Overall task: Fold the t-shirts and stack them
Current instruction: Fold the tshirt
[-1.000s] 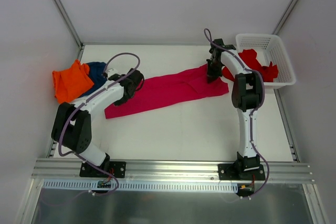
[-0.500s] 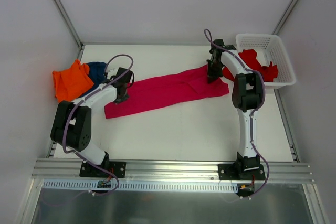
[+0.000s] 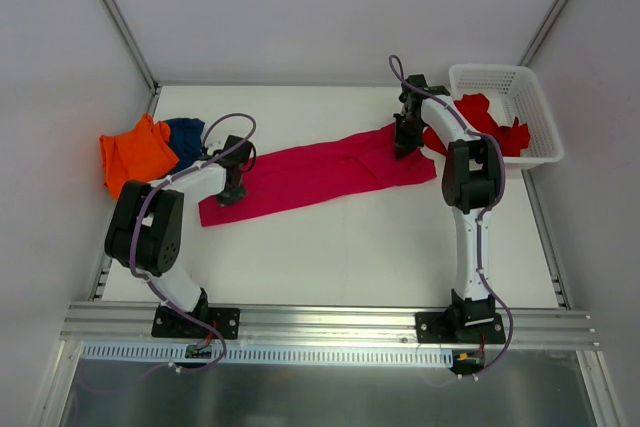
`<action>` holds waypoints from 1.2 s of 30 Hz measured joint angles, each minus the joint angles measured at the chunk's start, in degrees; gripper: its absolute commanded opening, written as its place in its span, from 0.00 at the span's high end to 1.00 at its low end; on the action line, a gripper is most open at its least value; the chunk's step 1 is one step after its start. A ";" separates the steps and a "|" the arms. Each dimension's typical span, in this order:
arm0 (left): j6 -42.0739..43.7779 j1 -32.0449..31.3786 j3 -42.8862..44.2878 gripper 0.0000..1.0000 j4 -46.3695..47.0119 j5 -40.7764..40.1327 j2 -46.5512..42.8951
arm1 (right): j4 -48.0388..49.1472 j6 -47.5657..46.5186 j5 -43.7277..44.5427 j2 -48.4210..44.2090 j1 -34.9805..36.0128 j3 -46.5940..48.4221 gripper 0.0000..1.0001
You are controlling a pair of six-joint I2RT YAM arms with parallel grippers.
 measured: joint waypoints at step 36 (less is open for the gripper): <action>-23.34 -22.49 -17.88 1.00 4.59 0.11 -16.44 | -0.07 0.85 -3.06 4.37 -0.11 7.69 0.99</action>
